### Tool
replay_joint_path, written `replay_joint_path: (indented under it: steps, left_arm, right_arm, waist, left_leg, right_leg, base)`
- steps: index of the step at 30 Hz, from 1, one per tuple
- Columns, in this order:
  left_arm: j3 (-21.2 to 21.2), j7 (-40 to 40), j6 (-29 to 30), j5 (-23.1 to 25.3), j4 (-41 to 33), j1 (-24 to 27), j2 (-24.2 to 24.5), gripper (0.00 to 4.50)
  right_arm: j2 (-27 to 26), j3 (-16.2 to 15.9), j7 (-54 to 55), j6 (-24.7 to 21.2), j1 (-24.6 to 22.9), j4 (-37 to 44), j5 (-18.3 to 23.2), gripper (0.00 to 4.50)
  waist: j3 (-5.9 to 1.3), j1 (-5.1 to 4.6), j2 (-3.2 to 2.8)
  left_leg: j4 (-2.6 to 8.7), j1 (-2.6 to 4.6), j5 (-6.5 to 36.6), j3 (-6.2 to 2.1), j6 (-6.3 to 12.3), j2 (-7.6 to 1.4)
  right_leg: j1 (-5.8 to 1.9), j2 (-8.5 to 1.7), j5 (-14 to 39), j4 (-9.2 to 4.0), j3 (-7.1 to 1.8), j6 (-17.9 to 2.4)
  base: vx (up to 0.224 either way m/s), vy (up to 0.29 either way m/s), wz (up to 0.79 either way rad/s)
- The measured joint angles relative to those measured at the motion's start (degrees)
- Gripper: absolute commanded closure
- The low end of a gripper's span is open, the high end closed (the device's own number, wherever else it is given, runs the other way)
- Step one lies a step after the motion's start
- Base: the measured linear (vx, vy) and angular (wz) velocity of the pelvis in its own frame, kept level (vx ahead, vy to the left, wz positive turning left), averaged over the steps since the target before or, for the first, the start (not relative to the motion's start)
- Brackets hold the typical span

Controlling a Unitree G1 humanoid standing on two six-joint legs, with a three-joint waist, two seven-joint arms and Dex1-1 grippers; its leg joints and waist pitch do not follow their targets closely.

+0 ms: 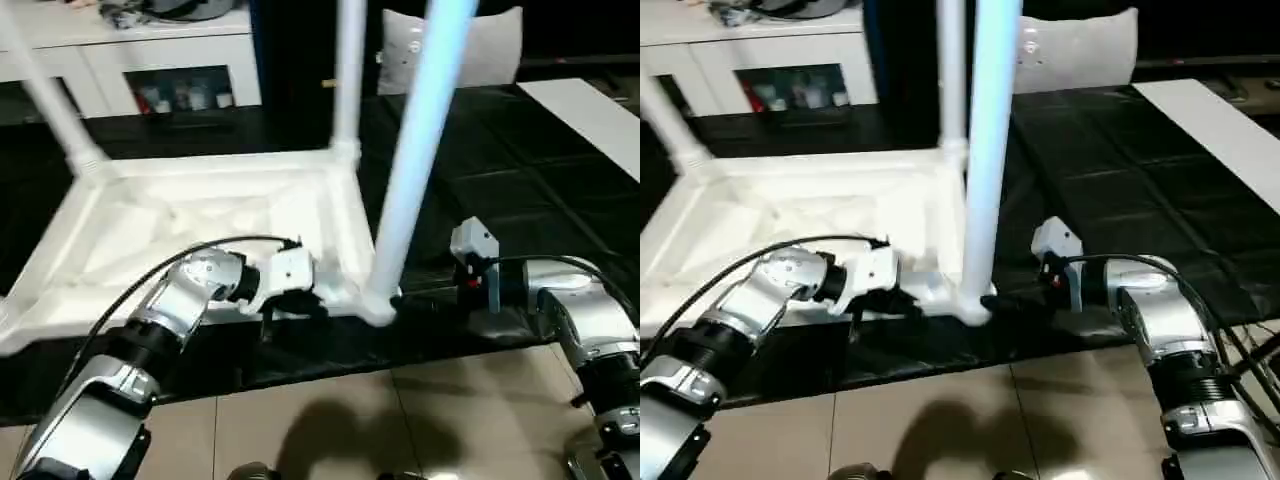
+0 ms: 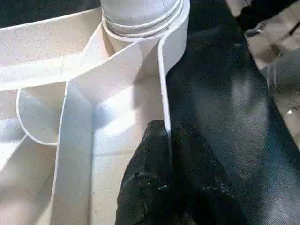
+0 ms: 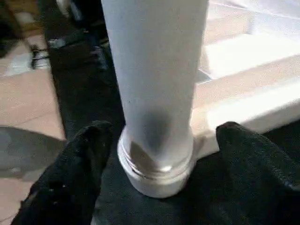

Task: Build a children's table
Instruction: Rotate leg to tighten

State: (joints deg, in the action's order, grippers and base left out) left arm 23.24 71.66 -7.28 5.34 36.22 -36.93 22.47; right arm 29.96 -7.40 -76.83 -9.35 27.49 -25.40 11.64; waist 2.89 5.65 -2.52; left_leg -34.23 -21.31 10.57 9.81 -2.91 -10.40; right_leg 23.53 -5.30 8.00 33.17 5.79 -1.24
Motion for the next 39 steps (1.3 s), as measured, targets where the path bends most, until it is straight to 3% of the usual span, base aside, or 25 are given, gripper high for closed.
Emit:
replay_joint_path:
  steps: [19, 26, 30, 34, 39]
  left_arm:
    - [0.34, 3.06, -0.63, -0.17, -1.09, 0.37, 0.62, 4.5]
    - [0.2, 3.05, 0.13, -0.35, -1.3, 0.42, 0.32, 4.5]
    - [-0.64, 0.97, 5.54, -0.37, -2.52, 0.53, -0.89, 4.5]
    - [-3.52, -7.99, 13.77, 1.24, -1.95, 0.25, -4.02, 4.5]
    - [-5.55, -16.72, 21.27, 1.29, -1.33, -0.8, -8.91, 4.5]
  right_arm:
    - [-1.96, -1.7, -3.26, -0.47, 1.64, -1.82, 1.27, 2.49]
    - [-2.07, -1.46, -2.95, -1.52, 1.21, -1.5, 1.82, 2.59]
    - [-3.5, 0.13, 1.79, -5.29, -0.88, 1.84, 2.03, 2.61]
    - [-9.17, 2.88, 16.34, -8.99, -0.62, 2.2, -0.39, 2.61]
    - [-16.06, 7.1, 32.67, -15.11, 2.86, -0.21, -1.39, 2.62]
  waist:
    - [0.0, 0.25, 0.02]
    - [0.0, 0.27, 0.02]
    - [-0.02, 0.35, -0.01]
    - [-0.04, -1.08, -0.06]
    - [0.06, -4.56, 0.08]
  left_leg:
    - [0.0, 0.13, 0.02, 0.0, -0.03, 0.0]
    - [0.0, 0.14, 0.02, 0.0, -0.03, -0.01]
    - [0.0, 0.26, 0.01, 0.01, -0.04, -0.01]
    - [-0.1, 0.65, -0.05, 0.02, -0.11, 0.0]
    - [-0.28, 0.67, -0.05, 0.04, -0.11, 0.05]
  right_leg:
    - [-0.14, 0.0, 0.11, 0.0, 0.0, 0.19]
    - [-0.15, 0.0, 0.12, 0.0, 0.0, 0.19]
    - [-0.24, 0.0, 0.12, 0.01, -0.01, 0.2]
    - [-0.52, 0.0, 0.21, -0.02, -0.02, 0.35]
    - [-0.57, -0.06, 0.24, -0.29, 0.02, 0.4]
  base:
    - [0.0, 0.0, 0.0]
    - [0.0, 0.0, 0.0]
    - [0.0, 0.0, 0.0]
    - [0.0, 0.0, 0.0]
    - [0.0, 0.0, 0.0]
